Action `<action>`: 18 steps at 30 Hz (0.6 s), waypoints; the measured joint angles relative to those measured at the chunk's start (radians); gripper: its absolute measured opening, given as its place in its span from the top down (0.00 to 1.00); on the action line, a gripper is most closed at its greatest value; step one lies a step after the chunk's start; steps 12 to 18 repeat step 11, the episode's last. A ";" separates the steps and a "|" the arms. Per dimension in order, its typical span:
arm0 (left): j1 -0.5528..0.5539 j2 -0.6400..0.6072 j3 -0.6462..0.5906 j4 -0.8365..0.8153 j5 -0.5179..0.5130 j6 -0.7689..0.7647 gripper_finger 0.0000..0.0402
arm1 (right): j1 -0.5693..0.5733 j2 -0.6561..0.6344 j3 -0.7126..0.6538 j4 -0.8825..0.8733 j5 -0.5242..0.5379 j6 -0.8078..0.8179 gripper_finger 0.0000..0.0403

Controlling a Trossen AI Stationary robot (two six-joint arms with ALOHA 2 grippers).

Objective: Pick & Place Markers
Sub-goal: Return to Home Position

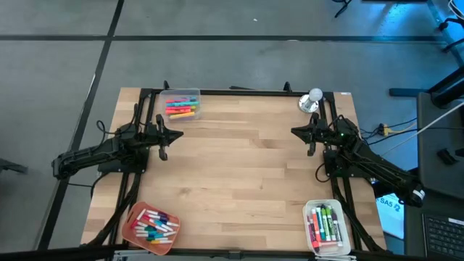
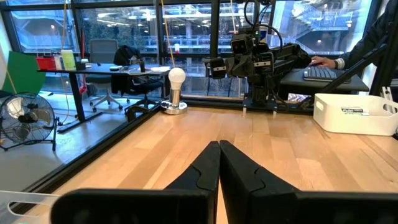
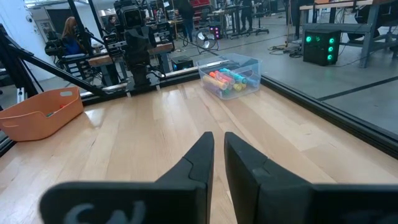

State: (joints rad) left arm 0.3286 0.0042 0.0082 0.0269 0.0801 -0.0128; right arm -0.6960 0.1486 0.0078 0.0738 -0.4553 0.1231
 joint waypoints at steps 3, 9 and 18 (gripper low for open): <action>0.000 0.000 0.000 0.000 0.000 0.000 0.99 | 0.000 0.000 0.000 0.000 0.000 0.000 0.90; 0.000 0.000 0.000 0.000 0.000 0.000 0.98 | 0.000 0.000 0.000 0.000 0.000 0.000 0.90; 0.000 0.000 0.000 0.000 0.000 0.000 0.98 | 0.000 0.000 0.000 0.000 0.000 0.000 0.90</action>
